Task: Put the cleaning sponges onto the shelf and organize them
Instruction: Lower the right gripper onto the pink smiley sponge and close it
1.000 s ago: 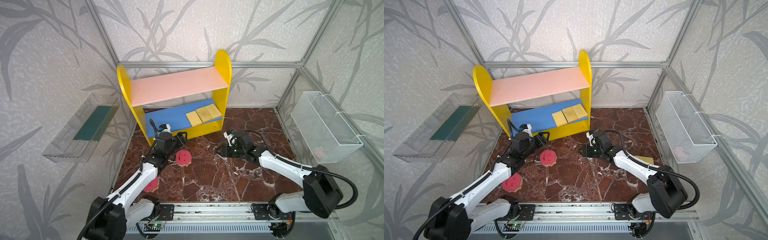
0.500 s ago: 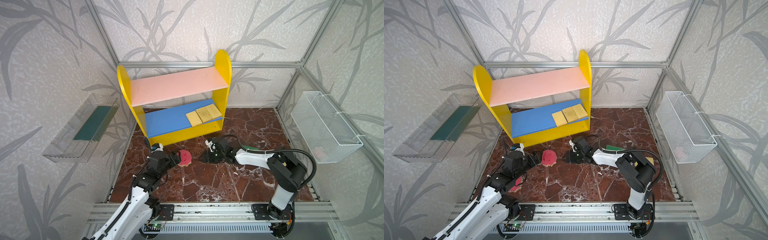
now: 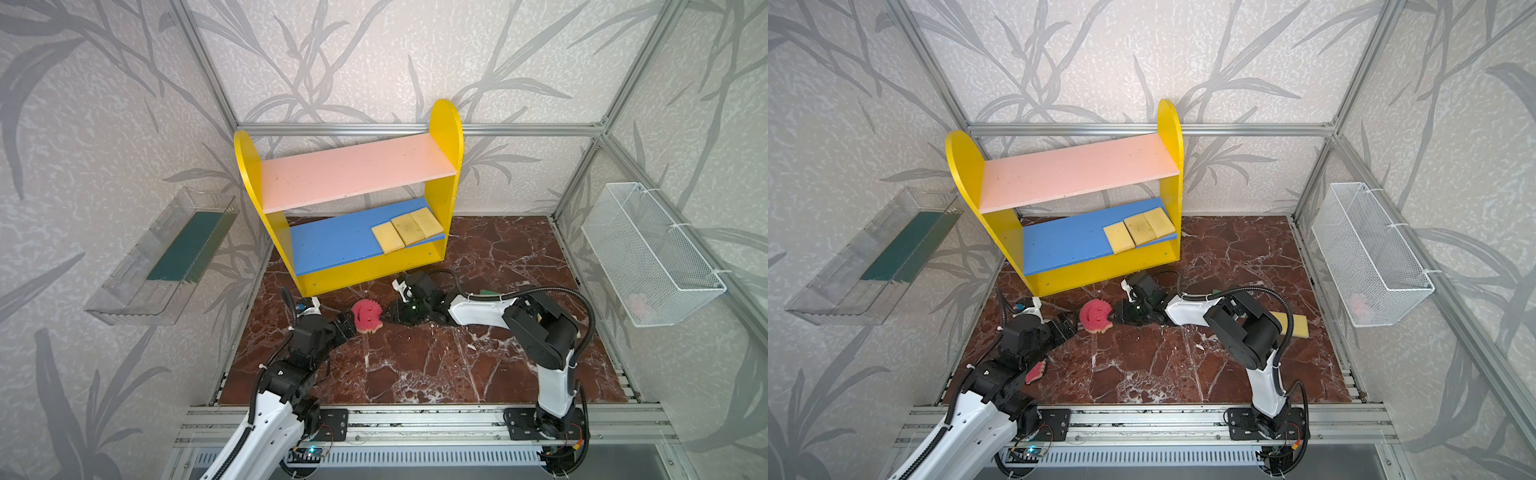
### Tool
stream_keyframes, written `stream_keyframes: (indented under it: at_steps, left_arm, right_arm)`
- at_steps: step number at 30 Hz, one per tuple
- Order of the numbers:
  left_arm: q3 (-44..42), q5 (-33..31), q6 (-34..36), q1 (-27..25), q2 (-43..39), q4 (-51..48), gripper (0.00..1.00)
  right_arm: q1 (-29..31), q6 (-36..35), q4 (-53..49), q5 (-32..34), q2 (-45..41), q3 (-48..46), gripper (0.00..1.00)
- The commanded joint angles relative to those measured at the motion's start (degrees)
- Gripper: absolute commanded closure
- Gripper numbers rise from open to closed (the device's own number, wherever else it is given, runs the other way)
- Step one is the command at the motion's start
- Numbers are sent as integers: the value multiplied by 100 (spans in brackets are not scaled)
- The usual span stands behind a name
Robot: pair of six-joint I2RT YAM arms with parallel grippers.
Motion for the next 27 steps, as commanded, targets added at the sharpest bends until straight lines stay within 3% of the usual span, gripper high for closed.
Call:
stream_keyframes:
  at_steps: [1,9,17,27]
  left_arm:
    - [-117,-134,4,25,-53,-174,12]
    - [-206,-125,-7,35,-246,-244,12]
    - [-243,-126,-82,44,-434,-480,13]
    - [-273,-156,-108,44,-737,-652,14]
  right_arm:
    - [52,85,52,-88,215,171,57]
    - [53,286,261,-110,521,259,69]
    - [53,464,514,-55,524,150,90]
    - [32,630,902,143,102,-323,99]
